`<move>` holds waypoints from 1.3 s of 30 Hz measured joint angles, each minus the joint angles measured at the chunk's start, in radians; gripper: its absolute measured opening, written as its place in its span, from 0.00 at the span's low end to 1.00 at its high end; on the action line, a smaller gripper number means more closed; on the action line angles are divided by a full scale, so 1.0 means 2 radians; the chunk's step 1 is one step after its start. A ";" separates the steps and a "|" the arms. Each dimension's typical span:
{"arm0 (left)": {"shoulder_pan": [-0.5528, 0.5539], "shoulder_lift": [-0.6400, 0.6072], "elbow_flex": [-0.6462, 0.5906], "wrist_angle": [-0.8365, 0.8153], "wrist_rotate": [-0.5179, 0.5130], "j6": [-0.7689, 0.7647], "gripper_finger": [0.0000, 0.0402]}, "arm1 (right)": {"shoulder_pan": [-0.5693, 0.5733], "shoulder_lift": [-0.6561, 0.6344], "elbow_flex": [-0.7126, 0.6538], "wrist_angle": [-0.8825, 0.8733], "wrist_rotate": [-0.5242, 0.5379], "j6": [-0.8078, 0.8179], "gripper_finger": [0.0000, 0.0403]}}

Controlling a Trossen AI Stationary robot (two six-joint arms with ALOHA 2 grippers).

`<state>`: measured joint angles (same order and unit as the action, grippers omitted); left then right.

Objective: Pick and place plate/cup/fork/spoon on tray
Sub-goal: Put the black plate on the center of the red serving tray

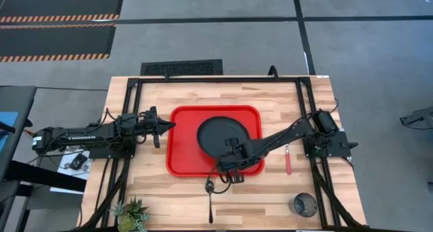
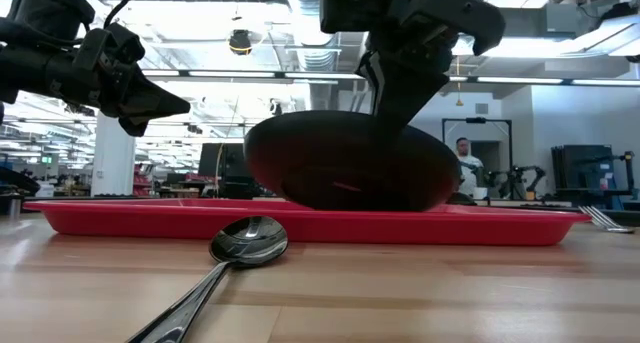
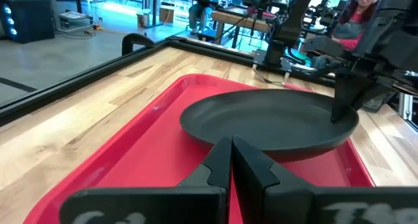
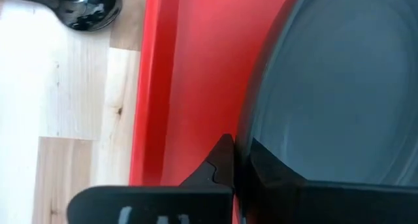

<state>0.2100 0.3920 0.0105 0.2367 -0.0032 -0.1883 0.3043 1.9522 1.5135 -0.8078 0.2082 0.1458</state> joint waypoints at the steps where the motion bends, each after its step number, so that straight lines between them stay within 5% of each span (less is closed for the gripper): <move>1: 0.000 0.000 0.000 0.000 0.000 0.000 0.00 | -0.001 0.000 0.000 0.000 0.000 -0.001 0.04; 39: 0.000 0.000 0.000 0.001 0.000 -0.004 0.00 | 0.002 0.000 -0.032 0.014 -0.038 0.010 0.05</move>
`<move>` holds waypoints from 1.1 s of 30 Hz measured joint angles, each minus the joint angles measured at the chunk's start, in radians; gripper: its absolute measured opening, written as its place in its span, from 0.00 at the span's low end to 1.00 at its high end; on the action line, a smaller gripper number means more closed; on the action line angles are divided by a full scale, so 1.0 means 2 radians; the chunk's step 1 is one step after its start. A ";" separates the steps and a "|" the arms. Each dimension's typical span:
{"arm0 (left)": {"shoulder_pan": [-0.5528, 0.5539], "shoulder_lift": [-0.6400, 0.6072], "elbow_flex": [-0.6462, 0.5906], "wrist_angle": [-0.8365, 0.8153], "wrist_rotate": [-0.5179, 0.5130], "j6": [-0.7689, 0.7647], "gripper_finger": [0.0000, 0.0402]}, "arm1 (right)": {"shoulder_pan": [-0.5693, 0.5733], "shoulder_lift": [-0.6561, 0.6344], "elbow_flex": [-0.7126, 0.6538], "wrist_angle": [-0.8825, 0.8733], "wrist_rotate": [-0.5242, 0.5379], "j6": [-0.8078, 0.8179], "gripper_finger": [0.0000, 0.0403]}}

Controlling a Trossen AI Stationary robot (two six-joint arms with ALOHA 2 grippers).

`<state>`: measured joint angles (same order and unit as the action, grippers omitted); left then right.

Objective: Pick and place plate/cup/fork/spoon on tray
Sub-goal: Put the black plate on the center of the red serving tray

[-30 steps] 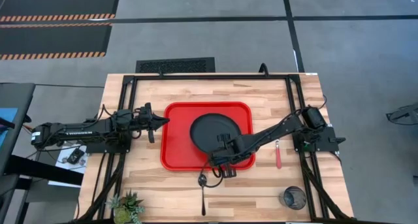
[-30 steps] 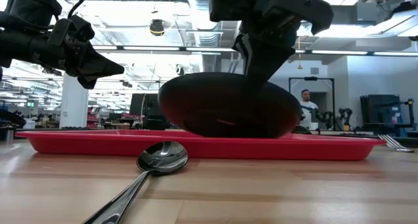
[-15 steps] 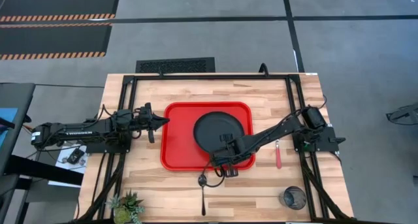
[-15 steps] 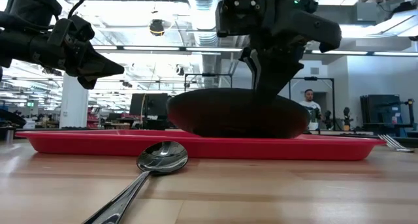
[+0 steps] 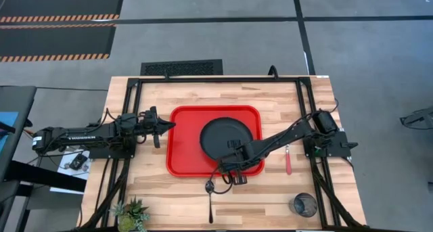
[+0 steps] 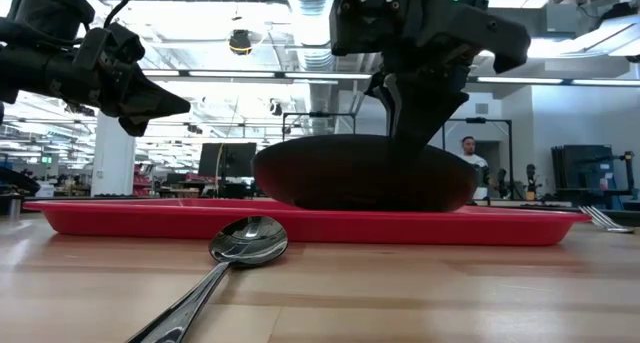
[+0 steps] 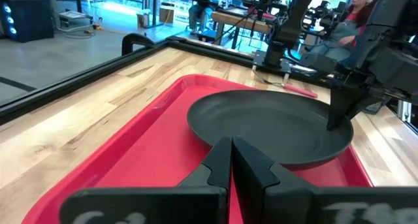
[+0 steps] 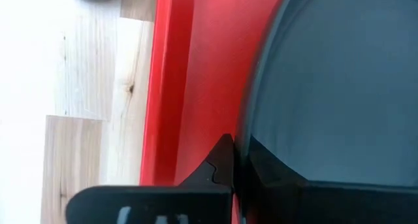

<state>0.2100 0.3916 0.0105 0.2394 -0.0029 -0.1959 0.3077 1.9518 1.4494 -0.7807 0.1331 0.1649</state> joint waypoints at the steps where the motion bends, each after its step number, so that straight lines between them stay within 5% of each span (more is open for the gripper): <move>1: 0.000 0.000 0.000 0.001 0.000 0.000 0.00 | 0.000 0.000 0.000 0.000 -0.001 0.000 0.05; 33: 0.000 0.000 0.000 0.003 -0.002 0.001 0.00 | -0.042 0.000 0.000 0.068 -0.028 -0.109 0.07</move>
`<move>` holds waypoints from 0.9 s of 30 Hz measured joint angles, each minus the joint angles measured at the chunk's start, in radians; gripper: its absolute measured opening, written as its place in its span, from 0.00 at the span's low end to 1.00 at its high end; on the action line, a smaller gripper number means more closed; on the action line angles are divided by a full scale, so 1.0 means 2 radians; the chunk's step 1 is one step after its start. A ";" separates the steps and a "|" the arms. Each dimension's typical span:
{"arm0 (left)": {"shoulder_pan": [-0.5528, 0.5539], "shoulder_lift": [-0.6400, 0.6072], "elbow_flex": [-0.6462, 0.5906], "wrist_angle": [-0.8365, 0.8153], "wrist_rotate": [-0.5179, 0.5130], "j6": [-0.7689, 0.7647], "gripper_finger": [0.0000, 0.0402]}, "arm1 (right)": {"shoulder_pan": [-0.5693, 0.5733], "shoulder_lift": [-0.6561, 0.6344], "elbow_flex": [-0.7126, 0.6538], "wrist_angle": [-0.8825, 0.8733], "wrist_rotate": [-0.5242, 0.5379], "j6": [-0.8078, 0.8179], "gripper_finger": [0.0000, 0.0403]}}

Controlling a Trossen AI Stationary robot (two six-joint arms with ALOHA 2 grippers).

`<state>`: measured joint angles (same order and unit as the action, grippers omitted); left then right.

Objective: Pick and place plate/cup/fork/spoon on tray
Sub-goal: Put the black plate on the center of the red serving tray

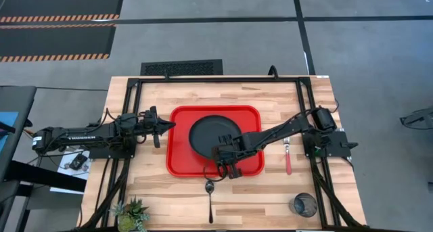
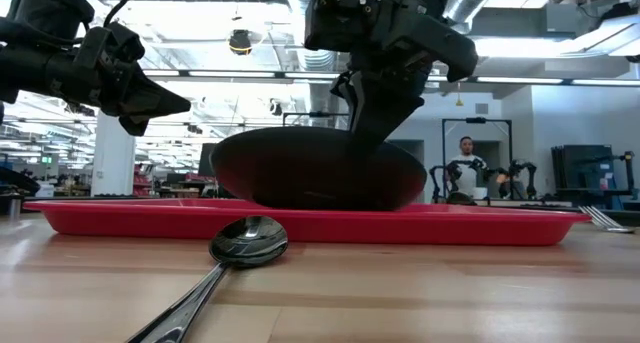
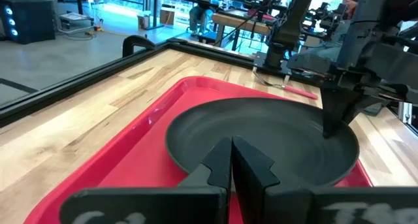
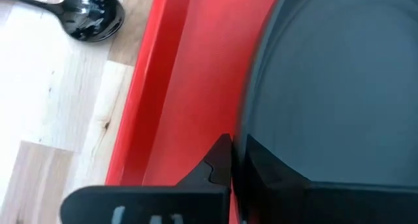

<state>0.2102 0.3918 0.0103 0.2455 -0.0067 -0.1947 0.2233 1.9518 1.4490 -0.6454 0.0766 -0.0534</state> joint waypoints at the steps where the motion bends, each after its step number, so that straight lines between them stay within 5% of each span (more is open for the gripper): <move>1: 0.000 0.000 0.000 0.000 0.000 0.000 0.00 | -0.002 0.000 0.000 0.001 0.000 0.000 0.07; 27: 0.000 0.000 0.000 0.000 0.000 -0.001 0.00 | -0.029 0.000 -0.009 0.001 -0.080 -0.001 0.09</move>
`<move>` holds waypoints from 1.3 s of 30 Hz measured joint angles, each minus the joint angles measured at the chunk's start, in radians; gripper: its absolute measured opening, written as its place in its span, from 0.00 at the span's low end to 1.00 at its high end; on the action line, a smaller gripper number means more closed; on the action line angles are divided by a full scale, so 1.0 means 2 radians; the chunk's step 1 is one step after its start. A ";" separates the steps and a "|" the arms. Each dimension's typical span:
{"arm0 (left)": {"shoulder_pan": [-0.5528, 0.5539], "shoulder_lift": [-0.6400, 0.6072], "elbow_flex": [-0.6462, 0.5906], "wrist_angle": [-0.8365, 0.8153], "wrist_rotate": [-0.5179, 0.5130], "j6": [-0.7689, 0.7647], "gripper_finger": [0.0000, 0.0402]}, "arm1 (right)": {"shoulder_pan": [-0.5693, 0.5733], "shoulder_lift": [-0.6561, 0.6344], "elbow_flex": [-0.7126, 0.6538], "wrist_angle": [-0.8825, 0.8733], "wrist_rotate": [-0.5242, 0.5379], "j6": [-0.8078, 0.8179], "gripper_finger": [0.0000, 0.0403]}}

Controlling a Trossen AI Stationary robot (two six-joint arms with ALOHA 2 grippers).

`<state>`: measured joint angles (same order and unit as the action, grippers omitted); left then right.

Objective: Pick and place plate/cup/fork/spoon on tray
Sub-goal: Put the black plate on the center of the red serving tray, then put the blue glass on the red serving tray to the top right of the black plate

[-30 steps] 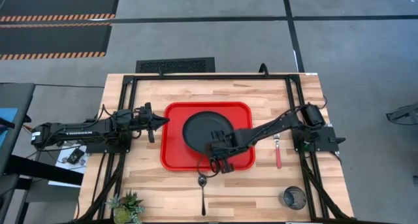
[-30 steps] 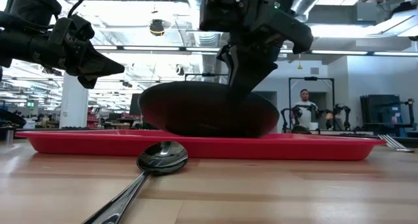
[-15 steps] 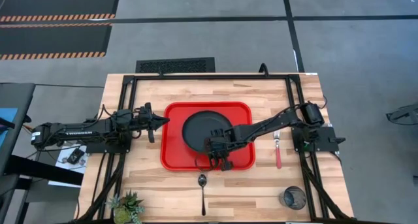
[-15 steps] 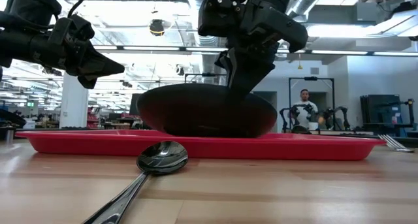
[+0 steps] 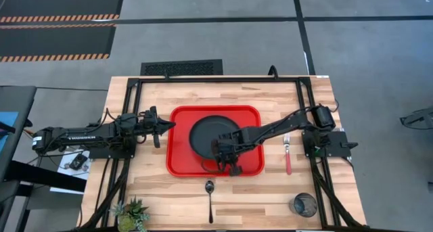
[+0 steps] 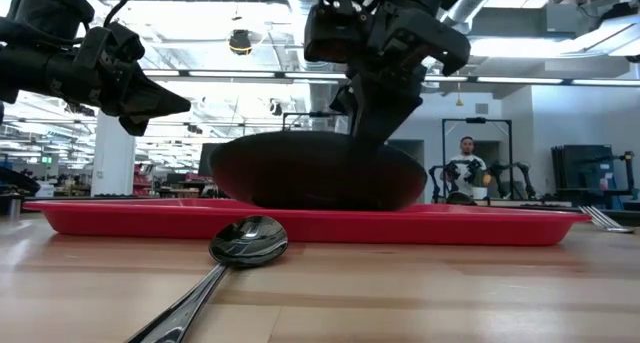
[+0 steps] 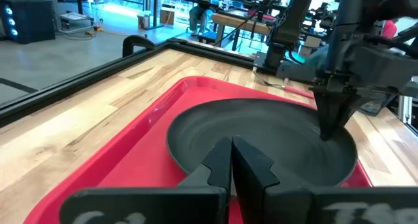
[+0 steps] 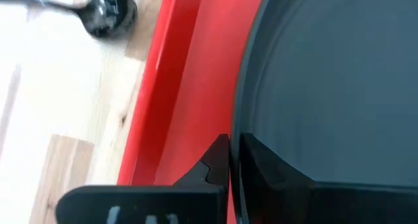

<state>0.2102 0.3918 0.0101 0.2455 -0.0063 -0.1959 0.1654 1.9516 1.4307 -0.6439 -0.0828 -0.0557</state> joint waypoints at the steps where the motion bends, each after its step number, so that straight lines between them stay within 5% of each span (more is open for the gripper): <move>1: 0.000 0.000 0.000 0.000 0.000 0.000 0.00 | 0.000 0.000 -0.001 -0.003 0.000 0.001 0.09; 21: 0.000 0.000 0.000 0.000 0.000 -0.002 0.00 | -0.006 0.001 -0.004 0.001 -0.002 0.013 0.25; 34: 0.000 0.000 0.000 0.000 0.008 -0.002 0.00 | -0.014 0.000 -0.004 -0.006 0.005 0.013 0.03; 39: 0.000 0.000 0.000 0.000 0.013 -0.002 0.00 | -0.004 -0.002 -0.025 0.035 0.031 0.013 0.02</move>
<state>0.2100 0.3916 0.0101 0.2455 0.0207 -0.1997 0.1581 1.9476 1.3799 -0.5736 -0.0216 -0.0300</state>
